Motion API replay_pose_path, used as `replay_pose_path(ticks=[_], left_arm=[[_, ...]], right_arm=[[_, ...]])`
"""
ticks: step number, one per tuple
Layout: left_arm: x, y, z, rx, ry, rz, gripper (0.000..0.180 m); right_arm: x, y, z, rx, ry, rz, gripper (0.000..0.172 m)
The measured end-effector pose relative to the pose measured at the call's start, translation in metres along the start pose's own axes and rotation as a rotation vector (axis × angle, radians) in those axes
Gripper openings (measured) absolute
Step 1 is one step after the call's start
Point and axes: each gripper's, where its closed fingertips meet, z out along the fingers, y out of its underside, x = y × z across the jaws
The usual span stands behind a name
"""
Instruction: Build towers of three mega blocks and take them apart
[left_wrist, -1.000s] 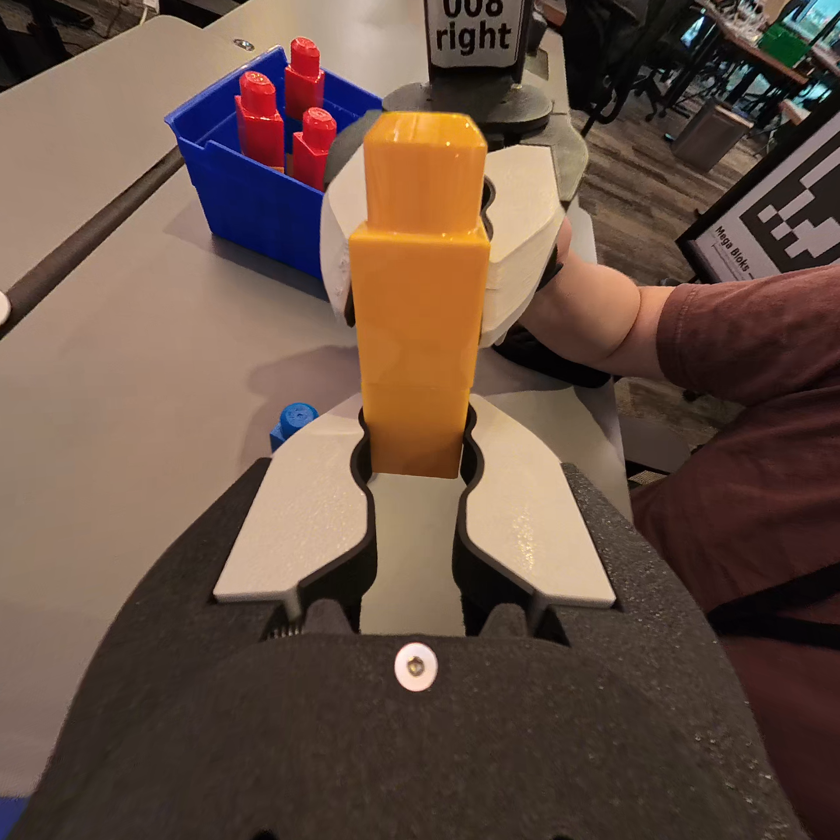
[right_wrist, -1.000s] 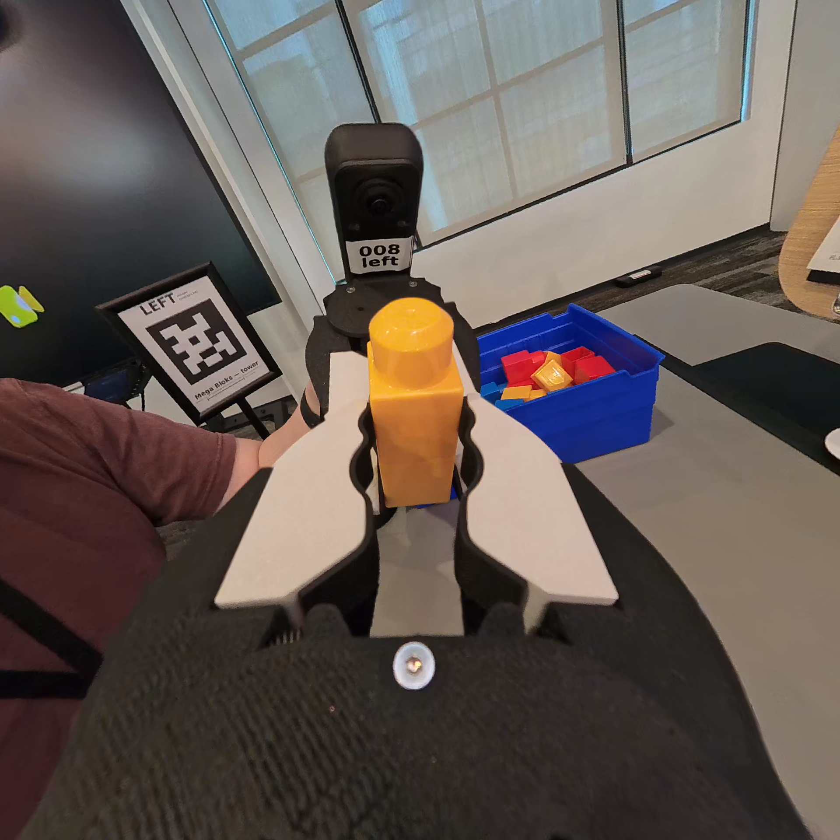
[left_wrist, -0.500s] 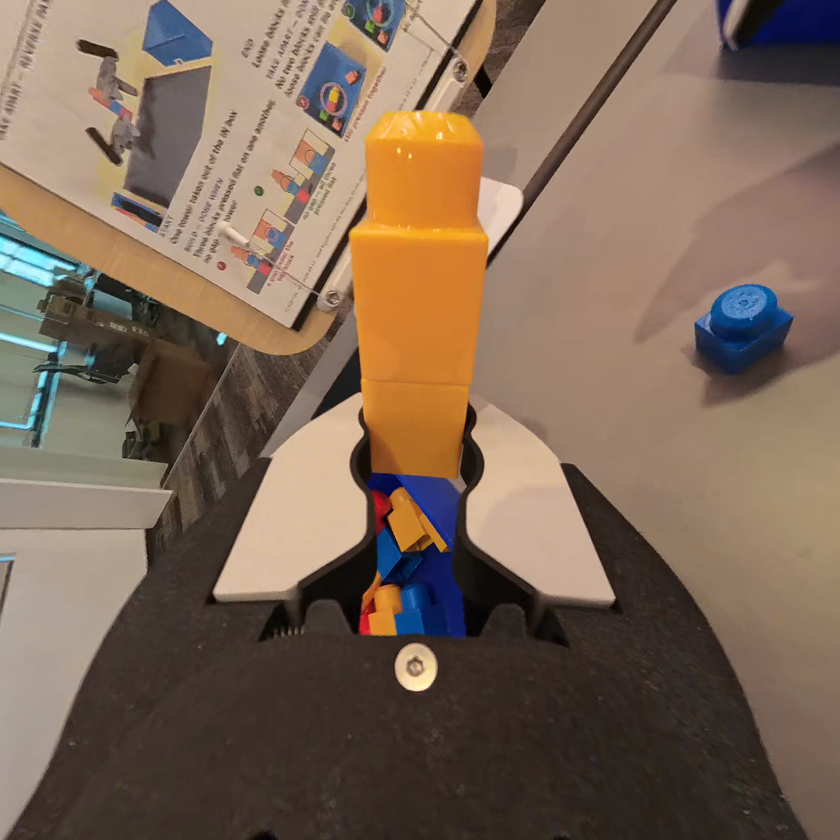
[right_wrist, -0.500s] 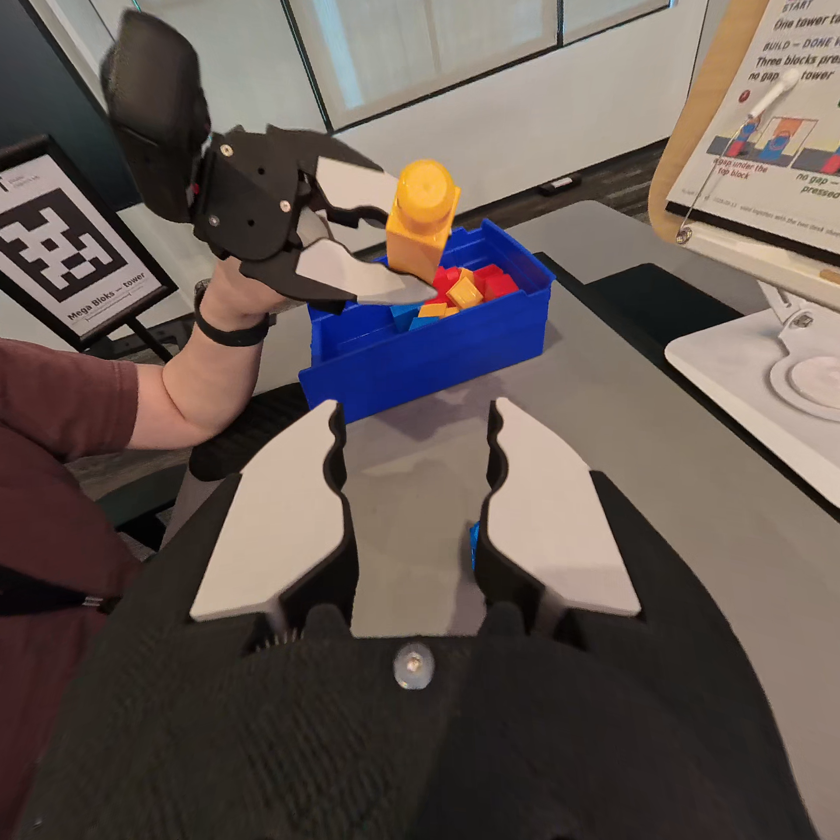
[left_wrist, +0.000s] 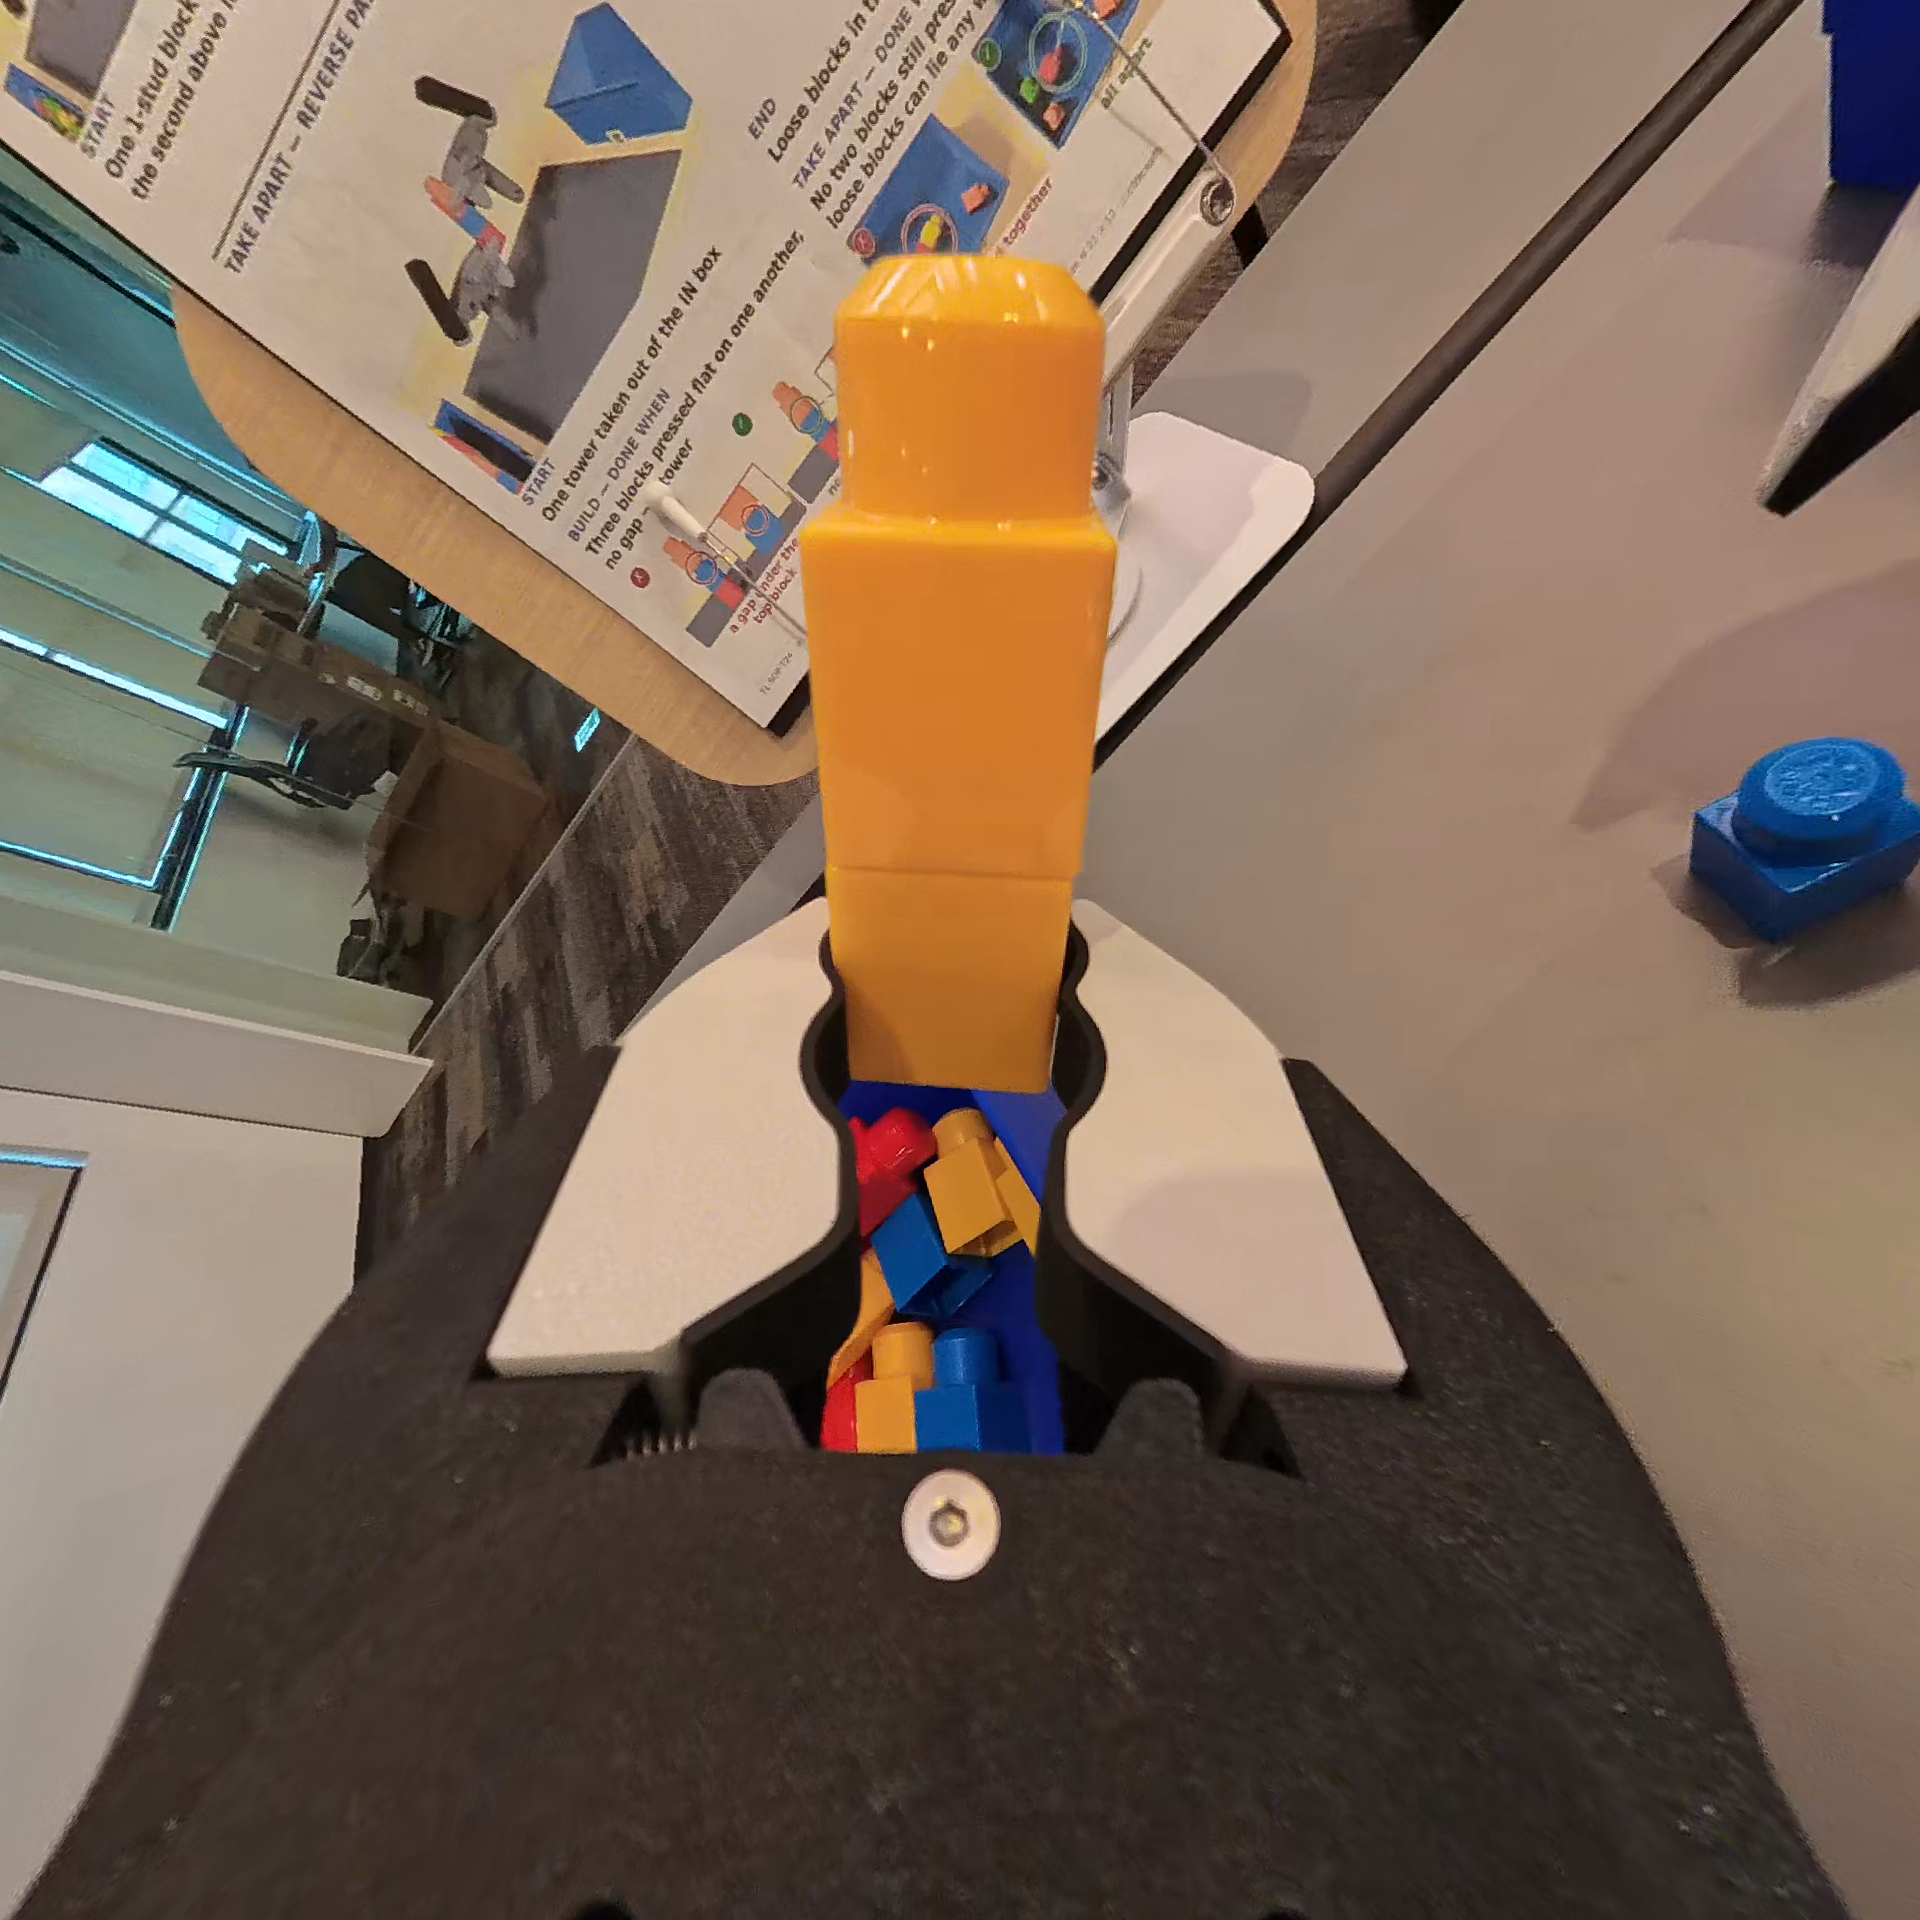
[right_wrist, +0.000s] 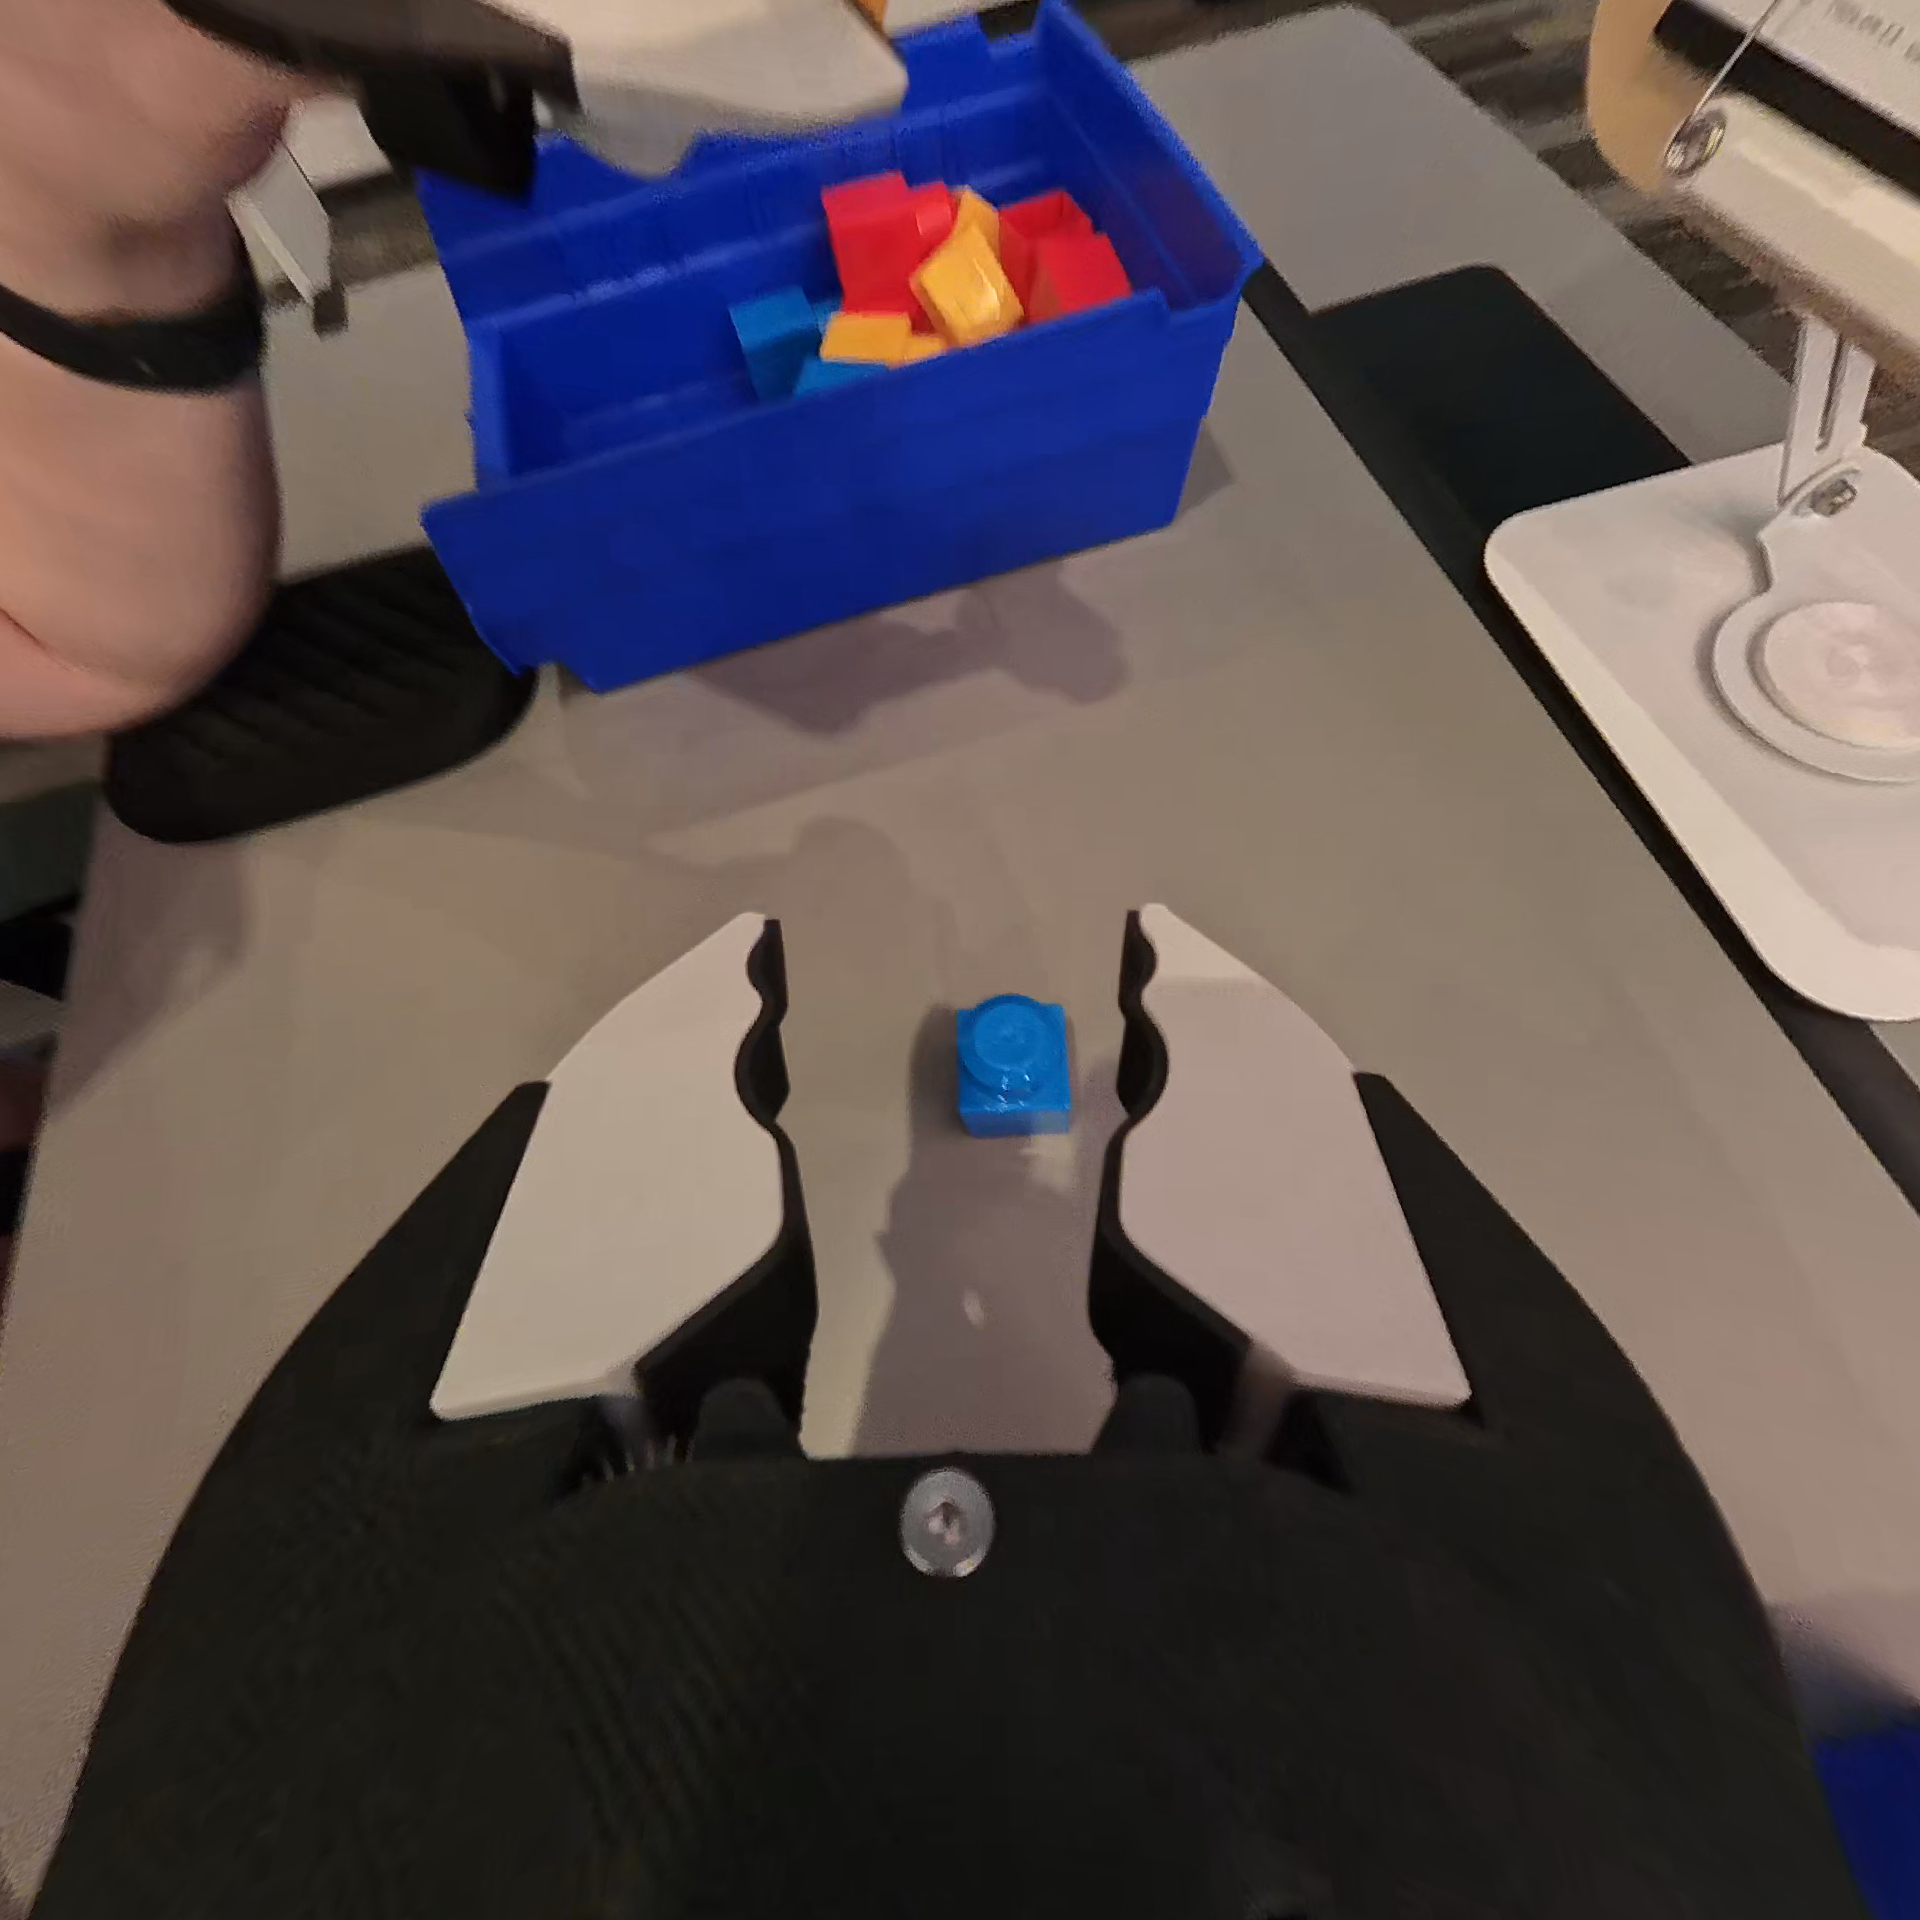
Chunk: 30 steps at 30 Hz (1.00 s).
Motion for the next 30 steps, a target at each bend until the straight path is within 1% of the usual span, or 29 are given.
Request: replay_pose_path(ticks=[4, 7, 11, 14, 16, 19, 22, 23, 24, 25, 26, 28, 30], left_arm=[[0.0, 0.0, 0.0, 0.003, 0.002, -0.012, 0.036], [-0.002, 0.001, 0.001, 0.0, -0.008, -0.011, 0.036], [-0.004, 0.004, 0.001, -0.001, 0.011, -0.039, 0.036], [-0.008, 0.003, -0.001, 0.023, 0.043, -0.098, 0.036], [-0.005, -0.003, -0.004, 0.077, 0.119, -0.18, 0.036], [-0.003, -0.018, -0.013, 0.203, 0.244, -0.322, 0.036], [0.001, -0.03, -0.023, 0.298, 0.374, -0.422, 0.036], [0.002, -0.031, -0.024, 0.314, 0.411, -0.445, 0.036], [0.004, -0.033, -0.026, 0.329, 0.449, -0.465, 0.036], [0.006, -0.035, -0.028, 0.353, 0.486, -0.491, 0.036], [0.007, -0.038, -0.029, 0.38, 0.525, -0.522, 0.036], [0.014, -0.042, -0.034, 0.425, 0.642, -0.576, 0.036], [0.024, -0.047, -0.041, 0.468, 0.787, -0.618, 0.036]], right_arm=[[0.009, 0.031, 0.011, -0.182, 0.066, -0.111, 0.059], [0.005, 0.052, 0.02, -0.302, 0.053, -0.177, 0.059], [0.002, 0.058, 0.028, -0.324, 0.034, -0.161, 0.069], [0.008, 0.068, 0.034, -0.36, 0.056, -0.141, 0.076], [0.01, 0.075, 0.039, -0.392, 0.059, -0.146, 0.077], [0.007, 0.082, 0.049, -0.425, 0.057, -0.137, 0.076], [0.009, 0.087, 0.06, -0.455, 0.09, -0.113, 0.069], [0.012, 0.089, 0.064, -0.456, 0.112, -0.09, 0.064], [0.015, 0.091, 0.068, -0.456, 0.13, -0.055, 0.055], [0.017, 0.095, 0.069, -0.467, 0.133, -0.014, 0.041], [0.017, 0.096, 0.069, -0.472, 0.127, 0.022, 0.037], [0.019, 0.086, 0.064, -0.419, 0.124, 0.075, 0.036], [0.019, 0.061, 0.054, -0.296, 0.119, 0.13, 0.036]])
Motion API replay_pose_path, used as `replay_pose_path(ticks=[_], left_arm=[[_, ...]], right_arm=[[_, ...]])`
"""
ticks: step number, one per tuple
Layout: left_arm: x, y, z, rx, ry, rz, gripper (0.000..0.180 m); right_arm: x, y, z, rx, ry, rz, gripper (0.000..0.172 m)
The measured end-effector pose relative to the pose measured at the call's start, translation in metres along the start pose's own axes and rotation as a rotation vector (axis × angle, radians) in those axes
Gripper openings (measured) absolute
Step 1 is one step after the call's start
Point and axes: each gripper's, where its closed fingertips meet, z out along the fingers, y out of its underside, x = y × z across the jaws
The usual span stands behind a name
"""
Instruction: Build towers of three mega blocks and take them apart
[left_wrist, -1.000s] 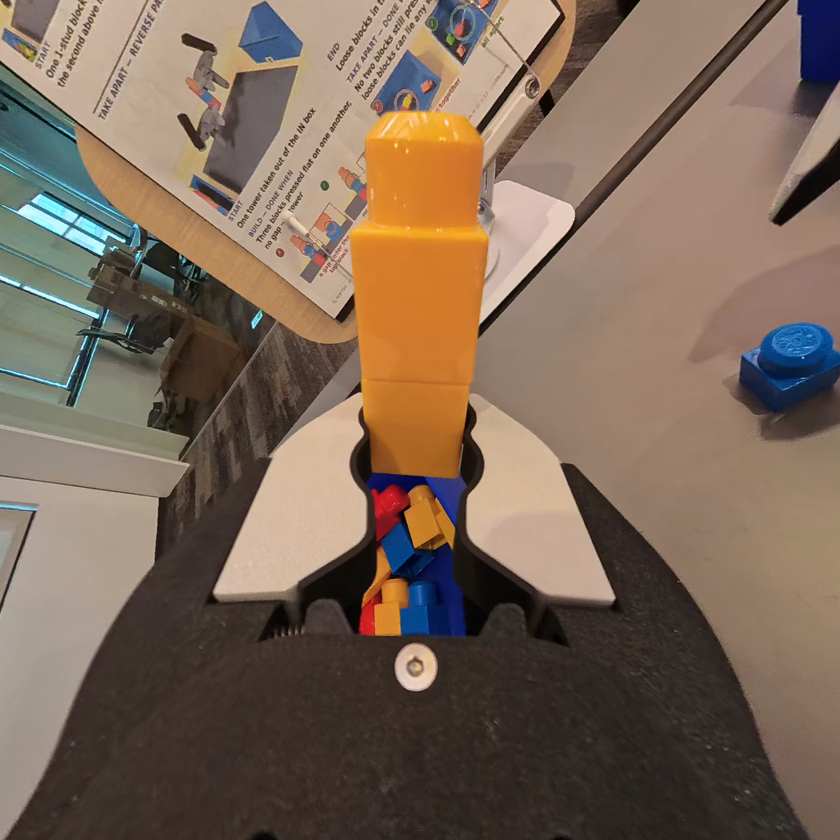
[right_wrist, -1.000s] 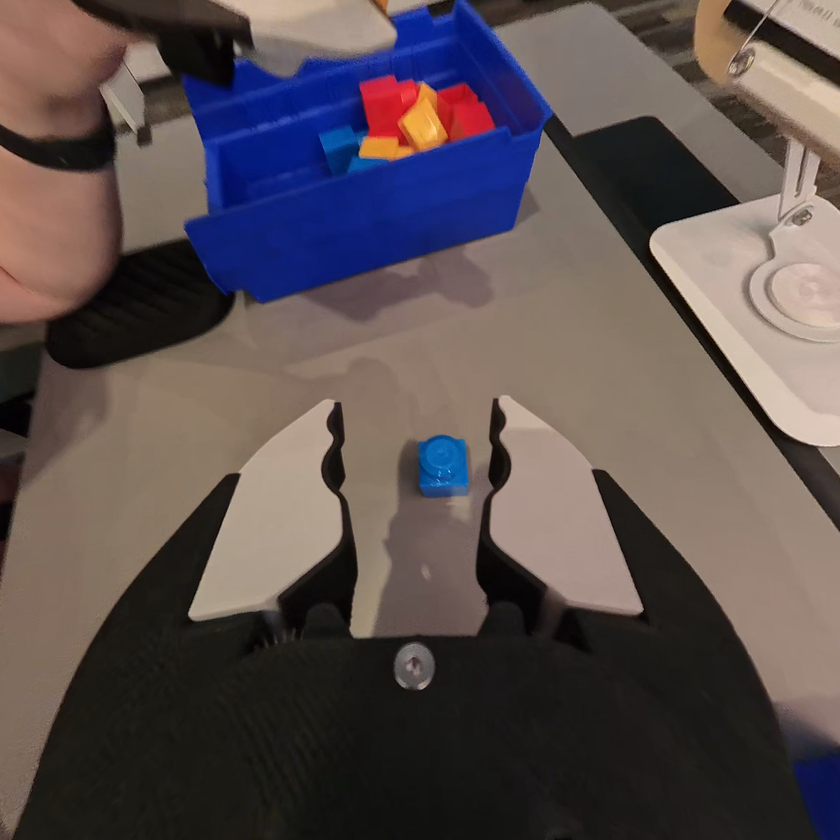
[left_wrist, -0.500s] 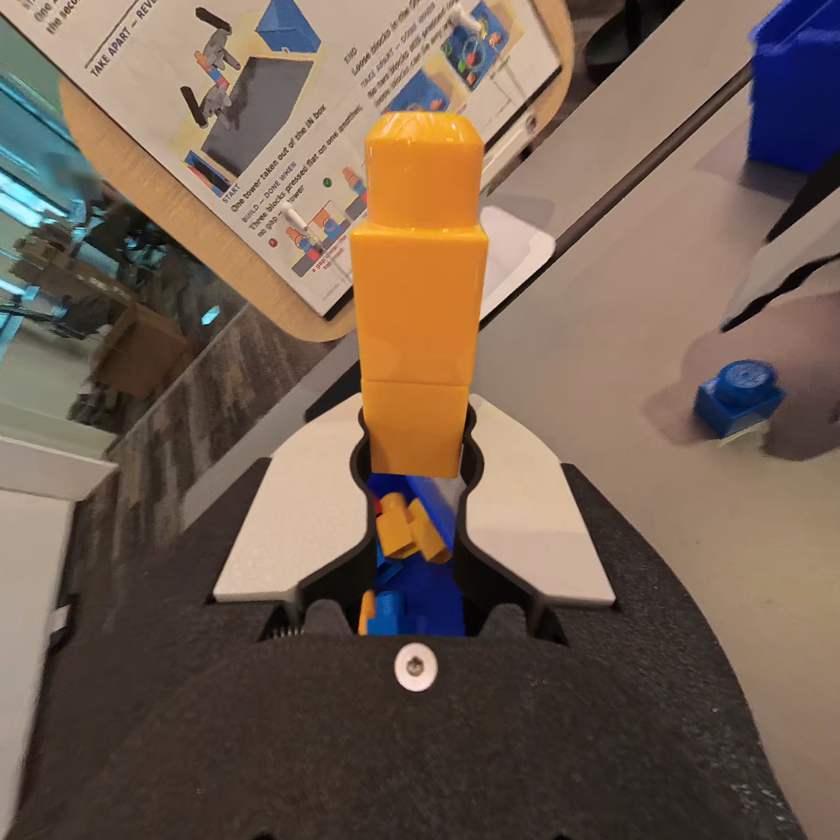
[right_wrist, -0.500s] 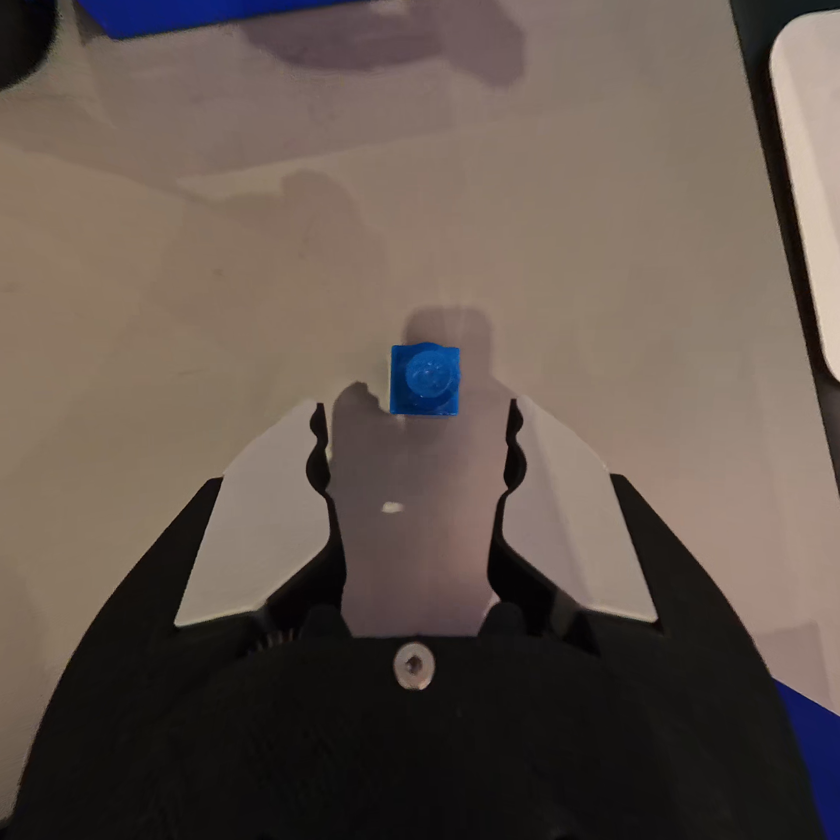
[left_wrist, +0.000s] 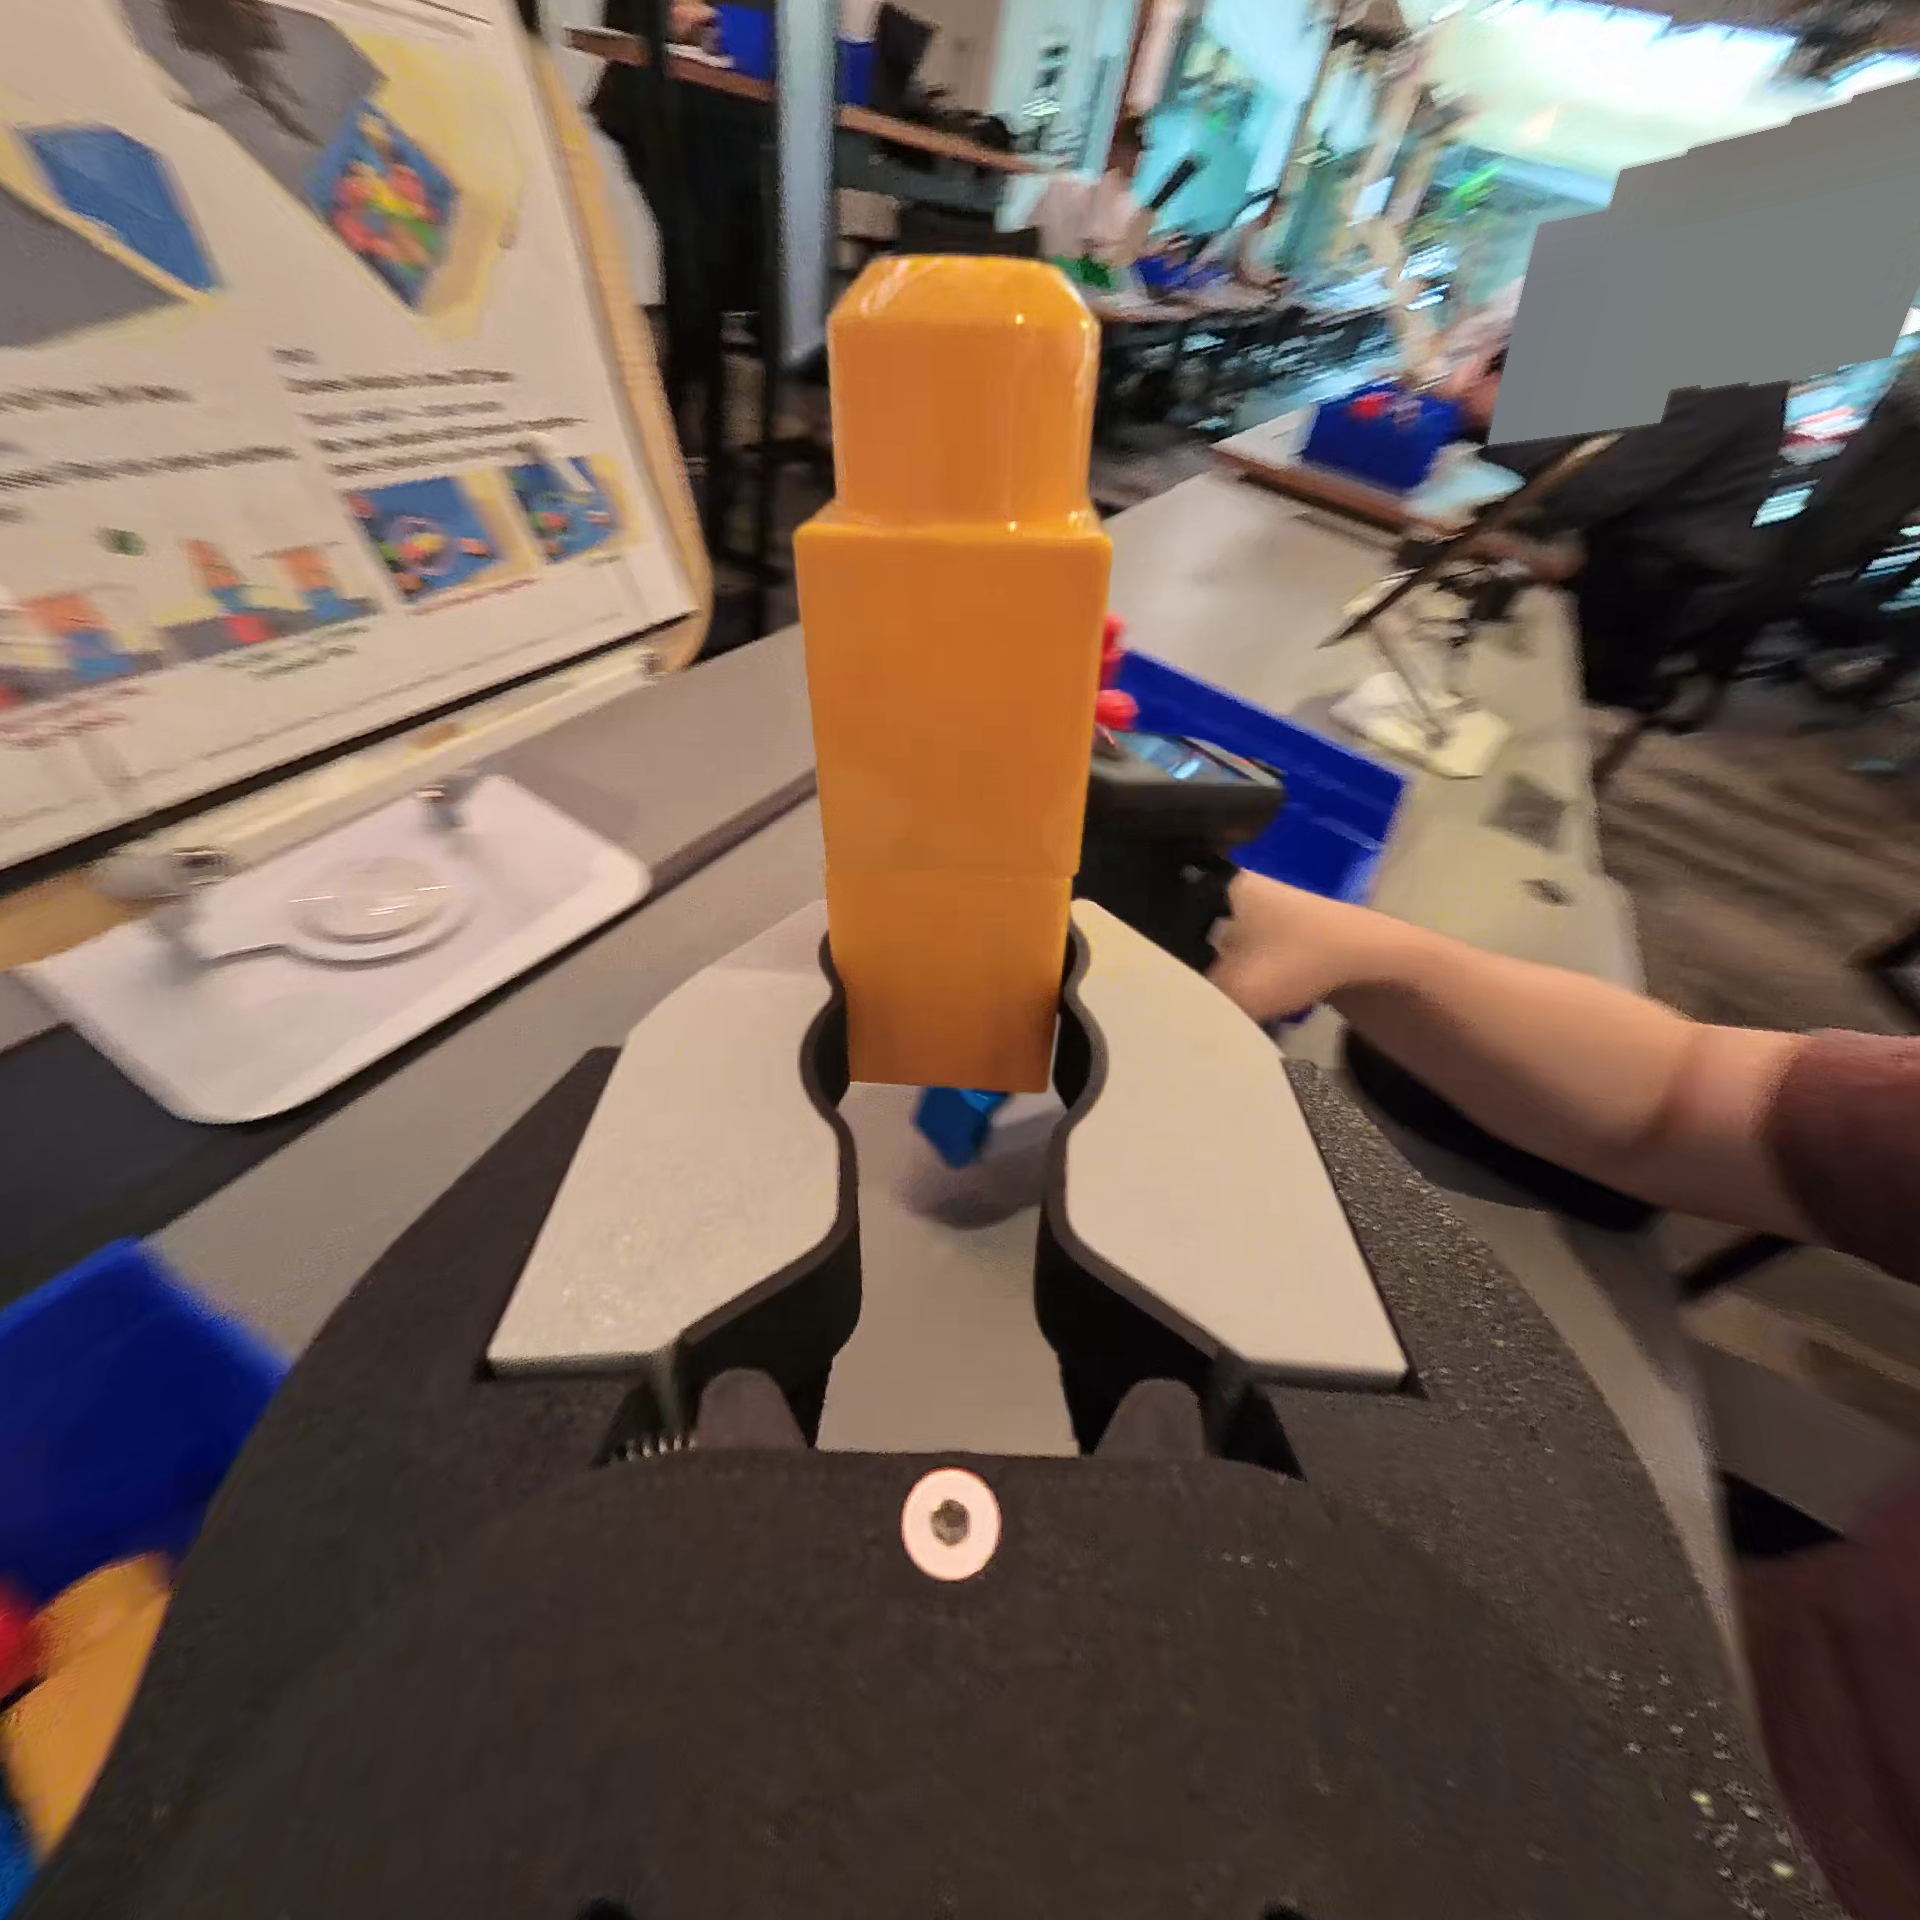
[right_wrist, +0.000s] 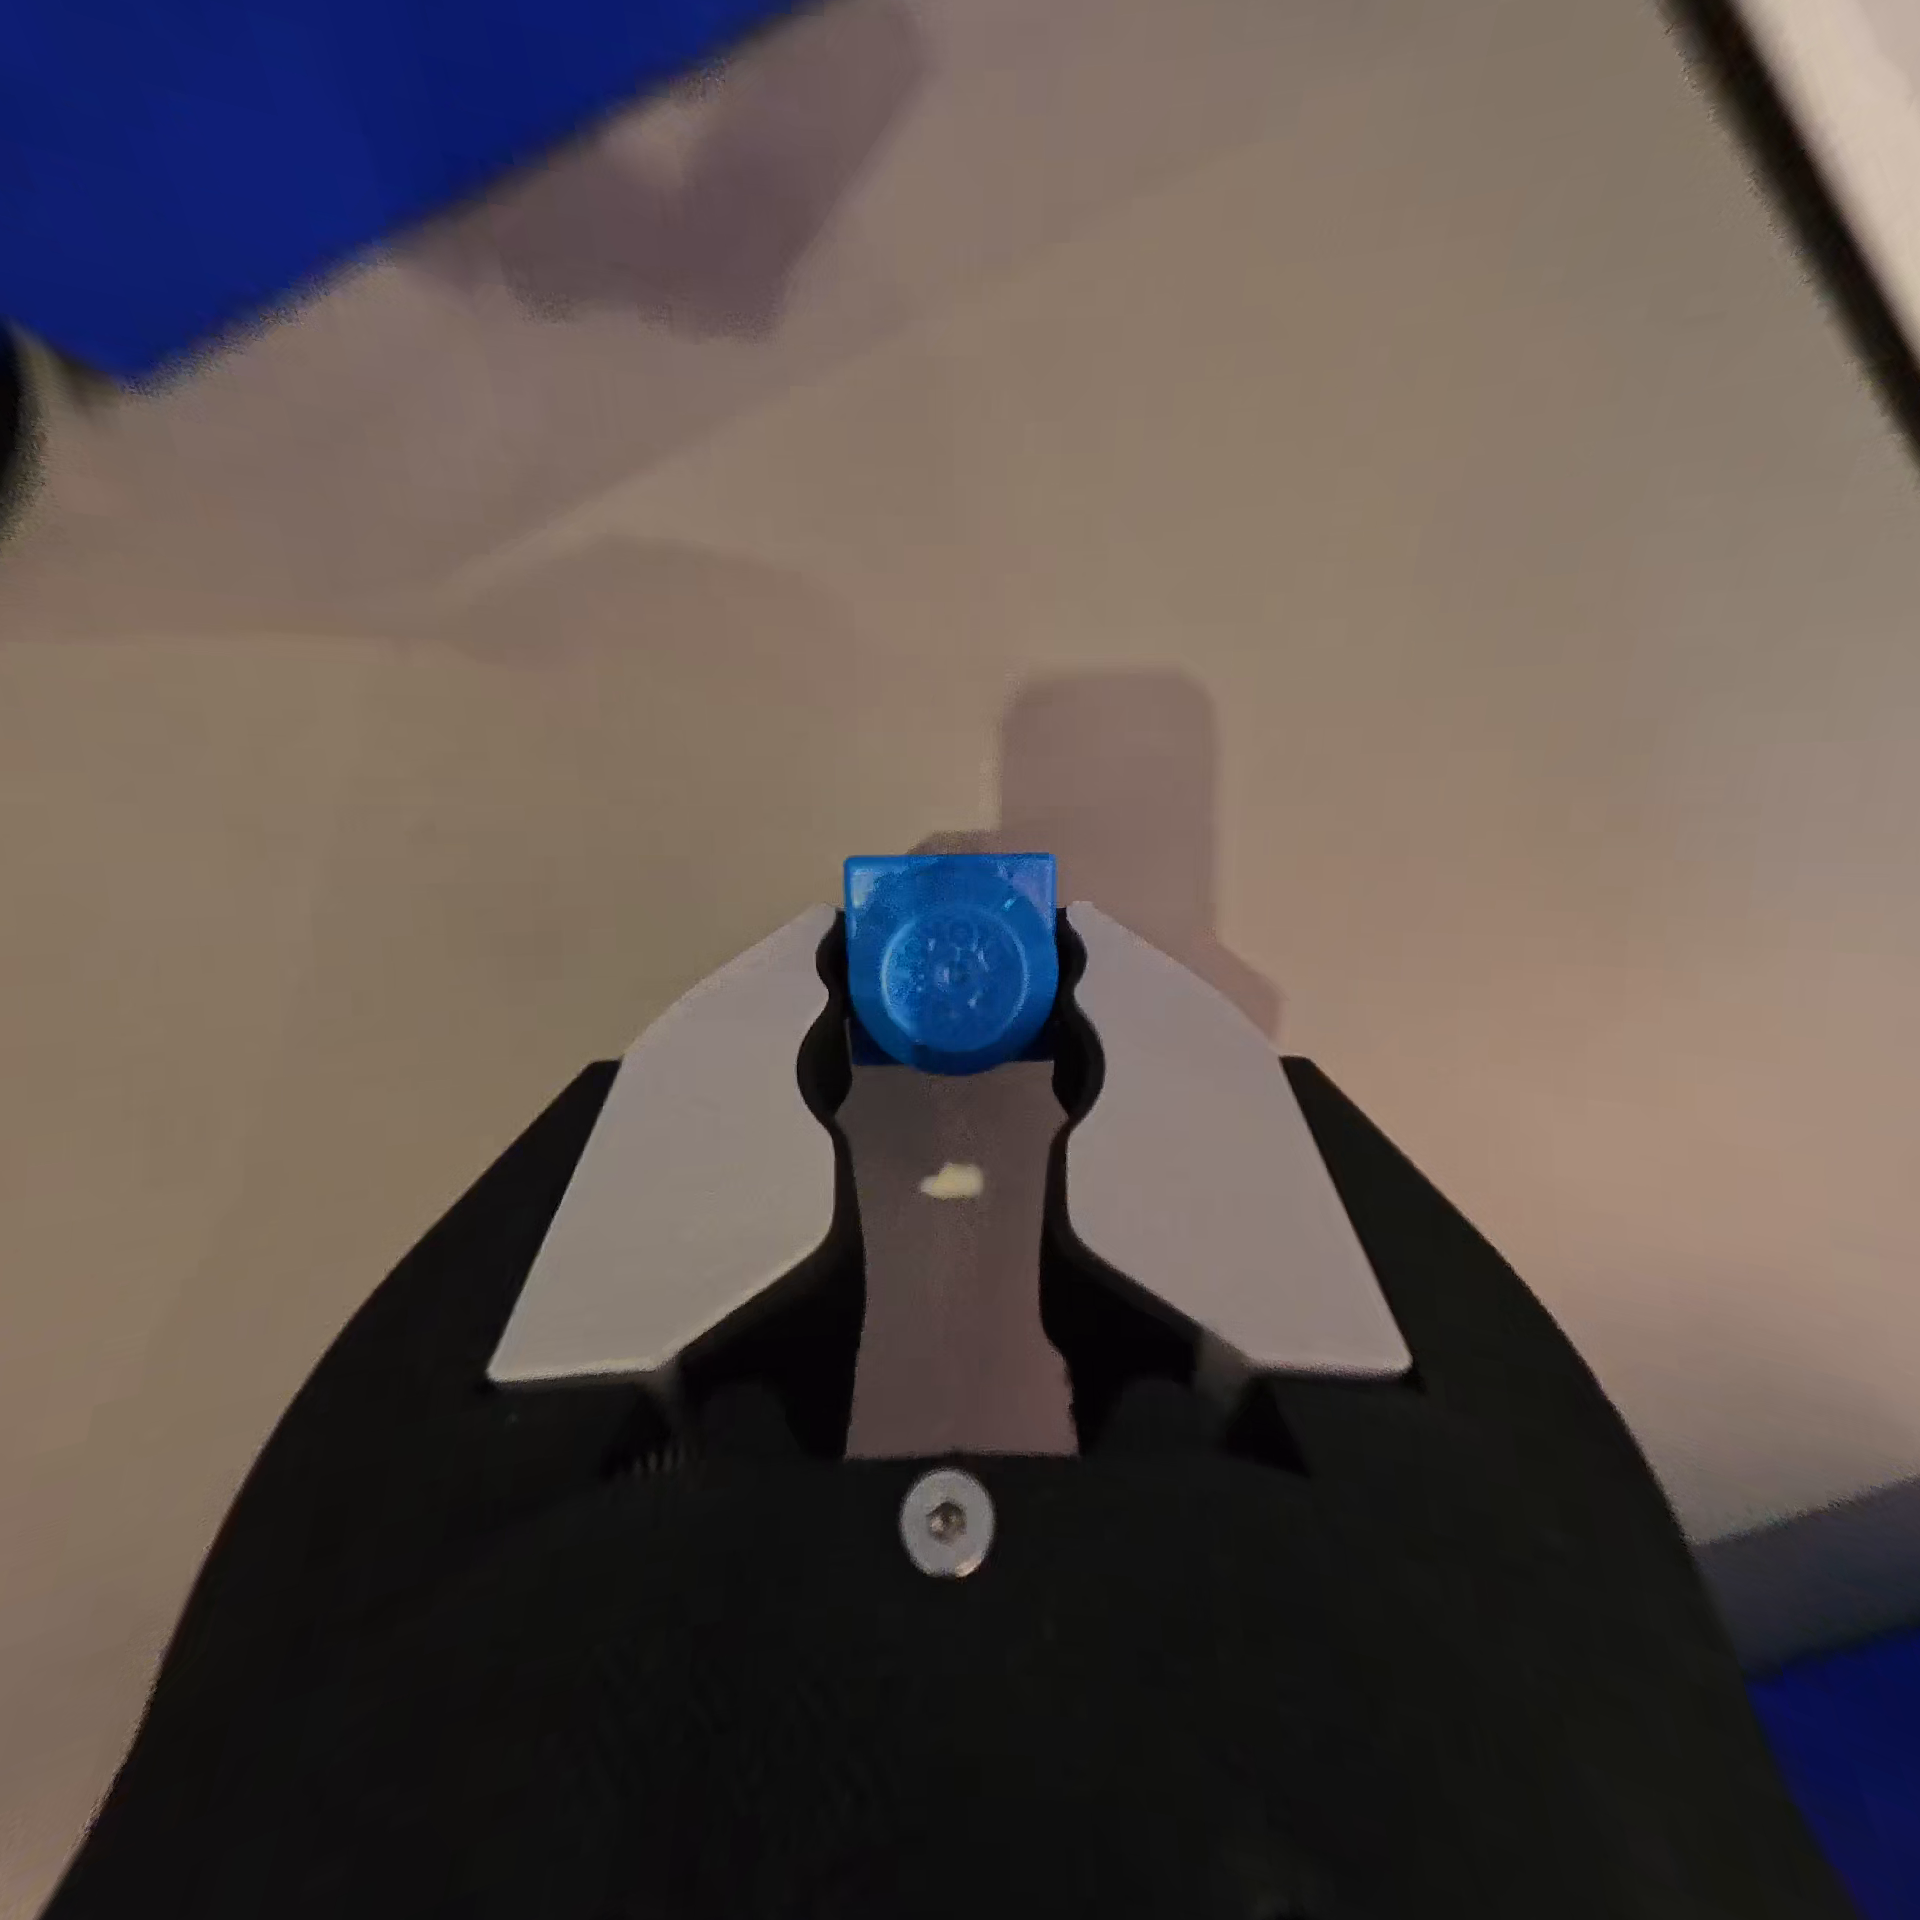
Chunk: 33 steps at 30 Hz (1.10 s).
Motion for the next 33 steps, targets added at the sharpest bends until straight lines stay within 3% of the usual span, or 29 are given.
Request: replay_pose_path(ticks=[4, 8, 11, 15, 21, 29, 33], left_arm=[[0.029, 0.005, 0.011, -0.005, 0.258, -0.102, 0.036], [0.052, 0.042, 0.03, -0.212, 0.367, -0.079, 0.036], [0.067, 0.076, 0.043, -0.384, 0.392, -0.006, 0.036], [0.092, 0.102, 0.051, -0.512, 0.485, 0.015, 0.036], [0.099, 0.116, 0.051, -0.598, 0.467, 0.079, 0.036], [0.104, 0.147, 0.035, -0.802, 0.506, 0.162, 0.035], [0.104, 0.156, 0.035, -0.86, 0.501, 0.155, 0.035]], right_arm=[[-0.009, -0.049, -0.067, 0.31, -0.096, 0.093, 0.036], [-0.03, -0.083, -0.167, 0.655, -0.268, 0.094, 0.036], [-0.051, -0.085, -0.21, 0.751, -0.4, 0.05, 0.036], [-0.058, -0.077, -0.199, 0.659, -0.407, 0.008, 0.036], [-0.073, -0.055, -0.162, 0.413, -0.496, -0.004, 0.036], [-0.096, -0.026, -0.135, 0.18, -0.5, -0.124, 0.036], [-0.095, -0.016, -0.125, 0.094, -0.421, -0.182, 0.036]])
